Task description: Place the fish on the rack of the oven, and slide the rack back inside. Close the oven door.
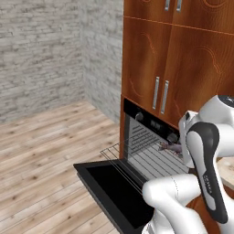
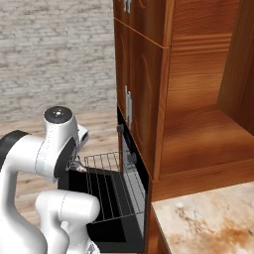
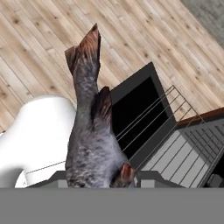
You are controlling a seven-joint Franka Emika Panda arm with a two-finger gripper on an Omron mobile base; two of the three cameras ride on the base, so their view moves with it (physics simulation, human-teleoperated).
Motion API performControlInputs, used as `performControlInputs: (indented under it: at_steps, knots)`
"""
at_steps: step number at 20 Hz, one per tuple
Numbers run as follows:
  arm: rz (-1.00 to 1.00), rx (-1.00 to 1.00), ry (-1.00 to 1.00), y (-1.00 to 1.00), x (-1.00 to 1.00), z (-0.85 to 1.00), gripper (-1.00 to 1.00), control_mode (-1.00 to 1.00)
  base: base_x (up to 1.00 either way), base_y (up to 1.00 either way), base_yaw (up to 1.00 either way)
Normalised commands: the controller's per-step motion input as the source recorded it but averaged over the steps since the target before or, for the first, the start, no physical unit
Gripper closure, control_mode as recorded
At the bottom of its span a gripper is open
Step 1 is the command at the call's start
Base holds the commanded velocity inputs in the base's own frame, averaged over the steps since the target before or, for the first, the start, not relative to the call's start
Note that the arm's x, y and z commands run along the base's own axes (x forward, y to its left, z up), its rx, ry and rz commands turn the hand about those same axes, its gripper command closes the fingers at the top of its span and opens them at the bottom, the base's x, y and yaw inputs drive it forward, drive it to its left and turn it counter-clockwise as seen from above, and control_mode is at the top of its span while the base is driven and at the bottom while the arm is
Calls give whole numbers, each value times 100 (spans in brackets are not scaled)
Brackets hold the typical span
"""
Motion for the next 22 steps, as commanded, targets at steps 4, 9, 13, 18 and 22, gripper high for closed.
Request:
performControlInputs:
  at_steps: [4, 9, 13, 18, 22]
  knots:
    - [0, 0, -2, 0, 19, -5, 100, -100, 0, 0, 0]
    - [0, 0, 0, 13, 5, -24, 100, -100, 0, 0, 0]
    - [0, 0, 0, 23, 22, -33, 100, -100, 0, 0, 0]
    - [-2, 0, 0, 23, 30, -38, 100, -100, 0, 0, 0]
    - [-9, 0, 0, 5, 26, -36, 100, -100, 0, 0, 0]
